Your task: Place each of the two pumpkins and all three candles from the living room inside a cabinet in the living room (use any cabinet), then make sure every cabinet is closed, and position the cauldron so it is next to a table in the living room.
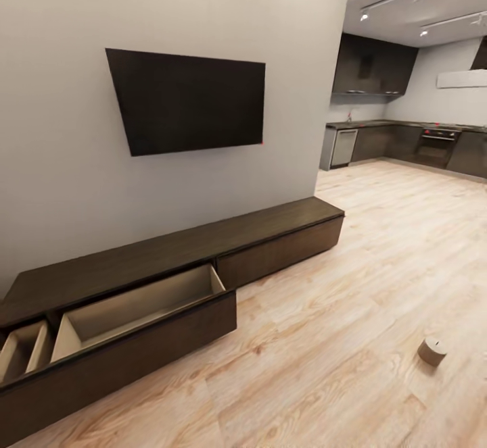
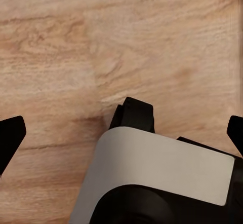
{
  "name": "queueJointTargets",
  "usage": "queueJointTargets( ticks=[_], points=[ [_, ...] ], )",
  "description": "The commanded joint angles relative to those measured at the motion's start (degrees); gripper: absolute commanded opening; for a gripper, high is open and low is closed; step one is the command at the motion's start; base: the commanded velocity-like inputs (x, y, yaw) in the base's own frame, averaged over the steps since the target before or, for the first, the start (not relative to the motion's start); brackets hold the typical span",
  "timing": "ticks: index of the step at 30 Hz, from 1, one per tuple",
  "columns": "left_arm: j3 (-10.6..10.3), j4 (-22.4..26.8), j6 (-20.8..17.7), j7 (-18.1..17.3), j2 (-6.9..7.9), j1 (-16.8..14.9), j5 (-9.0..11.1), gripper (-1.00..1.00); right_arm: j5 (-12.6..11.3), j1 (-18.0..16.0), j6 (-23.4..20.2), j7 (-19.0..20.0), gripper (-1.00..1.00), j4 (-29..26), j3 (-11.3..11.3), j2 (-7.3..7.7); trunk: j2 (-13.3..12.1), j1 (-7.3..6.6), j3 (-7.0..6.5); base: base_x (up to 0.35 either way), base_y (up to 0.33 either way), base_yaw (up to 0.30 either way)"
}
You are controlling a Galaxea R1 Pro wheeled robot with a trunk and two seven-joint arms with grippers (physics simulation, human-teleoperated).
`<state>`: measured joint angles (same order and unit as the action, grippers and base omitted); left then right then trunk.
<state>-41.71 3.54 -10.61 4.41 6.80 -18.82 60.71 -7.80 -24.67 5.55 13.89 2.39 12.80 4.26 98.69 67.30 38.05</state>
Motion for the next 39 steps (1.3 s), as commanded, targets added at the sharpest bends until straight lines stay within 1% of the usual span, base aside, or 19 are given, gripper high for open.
queueJointTargets(
  ticks=[1,13,39],
  points=[
    [-0.48,0.24,-0.29,0.43,0.06,0.01,0.57,1.00,-0.59,-0.09,0.32,0.34,1.00,0.25,0.03,0.00,0.03,-0.01,0.12,0.000,0.000,-0.215],
    [-0.48,0.24,-0.29,0.43,0.06,0.02,0.55,1.00,-0.48,-0.11,0.64,0.34,1.00,0.25,0.04,-0.01,0.03,-0.01,0.86,0.000,0.000,-0.216],
    [-0.48,0.24,-0.29,0.43,0.06,0.02,0.56,1.00,-0.36,-0.09,0.70,0.35,1.00,0.24,-0.02,-0.12,0.03,-0.01,2.00,0.000,0.000,-0.252]
  ],
)
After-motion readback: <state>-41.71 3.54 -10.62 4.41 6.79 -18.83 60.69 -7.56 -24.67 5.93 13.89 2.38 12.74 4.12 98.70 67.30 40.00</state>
